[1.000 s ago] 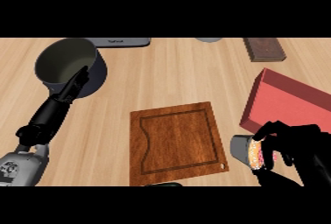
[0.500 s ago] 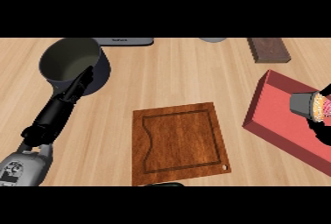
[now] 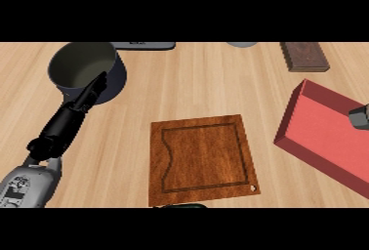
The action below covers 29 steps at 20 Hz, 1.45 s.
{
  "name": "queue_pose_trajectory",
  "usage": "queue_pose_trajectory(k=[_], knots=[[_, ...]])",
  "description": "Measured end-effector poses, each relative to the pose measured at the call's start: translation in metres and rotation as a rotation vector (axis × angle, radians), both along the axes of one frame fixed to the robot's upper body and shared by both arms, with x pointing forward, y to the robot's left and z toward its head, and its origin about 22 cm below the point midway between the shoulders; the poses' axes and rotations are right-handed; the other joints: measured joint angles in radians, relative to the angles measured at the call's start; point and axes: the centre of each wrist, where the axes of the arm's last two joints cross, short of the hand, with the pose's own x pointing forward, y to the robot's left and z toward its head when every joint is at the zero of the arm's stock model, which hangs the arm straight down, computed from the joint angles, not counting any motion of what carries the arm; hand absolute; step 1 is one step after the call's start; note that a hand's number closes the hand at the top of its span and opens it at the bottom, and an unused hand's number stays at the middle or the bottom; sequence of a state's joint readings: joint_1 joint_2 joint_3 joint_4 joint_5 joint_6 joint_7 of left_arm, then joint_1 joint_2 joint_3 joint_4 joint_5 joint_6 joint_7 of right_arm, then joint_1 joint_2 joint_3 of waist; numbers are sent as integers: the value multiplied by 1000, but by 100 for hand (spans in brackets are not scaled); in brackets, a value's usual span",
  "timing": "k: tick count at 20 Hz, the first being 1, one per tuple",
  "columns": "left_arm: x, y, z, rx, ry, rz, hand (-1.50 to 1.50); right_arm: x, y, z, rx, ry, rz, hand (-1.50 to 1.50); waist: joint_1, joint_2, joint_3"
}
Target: Pick the cupcake from the cutting board and place it in the cardboard box
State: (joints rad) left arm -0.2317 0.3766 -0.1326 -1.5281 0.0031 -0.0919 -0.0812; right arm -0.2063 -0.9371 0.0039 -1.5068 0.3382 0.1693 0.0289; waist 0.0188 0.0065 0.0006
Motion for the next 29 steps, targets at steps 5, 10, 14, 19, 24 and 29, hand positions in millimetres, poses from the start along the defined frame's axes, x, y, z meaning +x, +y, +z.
queue_pose_trajectory(k=[5,10,14,19,24,29], knots=[[5,-8,0,0,0,1,0,12,-33,-13,-61,154,18,150,1,0,0],[2,-9,2,0,1,-7,0,22,-56,-28,-55,288,80,-150,5,0,0],[-1,-4,5,-1,-1,-5,0,28,-66,-30,27,278,188,-150,2,-2,1],[-2,1,0,0,9,16,0,36,-69,-36,395,92,260,-150,-16,-7,1],[-2,4,0,2,8,19,0,40,-89,-43,817,-24,178,-150,-16,-6,0],[-3,-1,-1,-3,0,13,0,33,-122,-37,1039,-82,51,-150,-5,-2,1]])
